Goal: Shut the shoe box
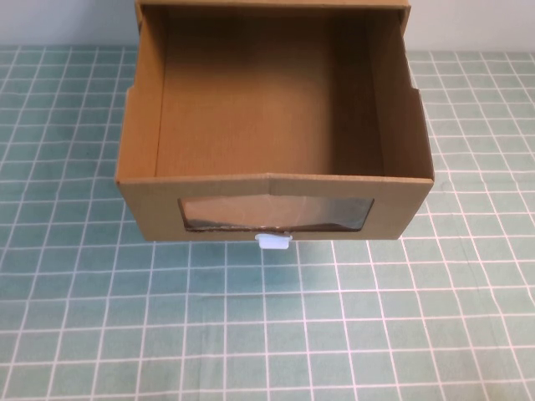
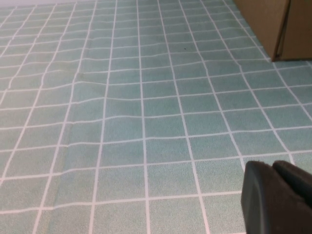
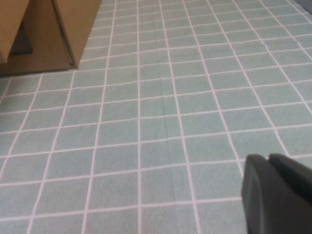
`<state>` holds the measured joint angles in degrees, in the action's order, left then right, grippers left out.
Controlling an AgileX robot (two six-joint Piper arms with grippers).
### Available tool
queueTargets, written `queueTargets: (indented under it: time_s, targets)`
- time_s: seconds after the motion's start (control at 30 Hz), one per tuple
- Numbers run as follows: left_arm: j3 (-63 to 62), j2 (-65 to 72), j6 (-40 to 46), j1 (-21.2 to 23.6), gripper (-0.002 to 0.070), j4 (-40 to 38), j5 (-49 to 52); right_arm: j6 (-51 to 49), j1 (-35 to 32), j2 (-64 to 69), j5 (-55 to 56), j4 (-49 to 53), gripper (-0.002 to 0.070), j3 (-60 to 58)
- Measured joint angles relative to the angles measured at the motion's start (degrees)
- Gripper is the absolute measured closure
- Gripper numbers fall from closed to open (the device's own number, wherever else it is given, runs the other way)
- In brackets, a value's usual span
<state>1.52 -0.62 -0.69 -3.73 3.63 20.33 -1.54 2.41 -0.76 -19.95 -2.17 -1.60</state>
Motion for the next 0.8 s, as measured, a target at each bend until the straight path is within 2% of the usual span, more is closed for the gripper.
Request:
queueTargets:
  time_s: [0.23, 0.43, 0.57, 0.8]
  targets:
    - [0.0, 0.0, -2.5, 0.0, 0.0680, -0.9, -2.2, 0.0, 0.0, 0.0, 0.0, 0.0, 0.0688, 0.0]
    - [0.0, 0.0, -13.2, 0.0, 0.0680, -9.1, -13.6, 0.0, 0.0, 0.0, 0.0, 0.0, 0.0688, 0.0]
    - [0.0, 0.0, -16.8, 0.0, 0.0680, -11.0, -20.9, 0.0, 0.0, 0.0, 0.0, 0.0, 0.0688, 0.0]
    - [0.0, 0.0, -19.1, 0.0, 0.0680, -11.1, -20.3, 0.0, 0.0, 0.0, 0.0, 0.0, 0.0688, 0.0]
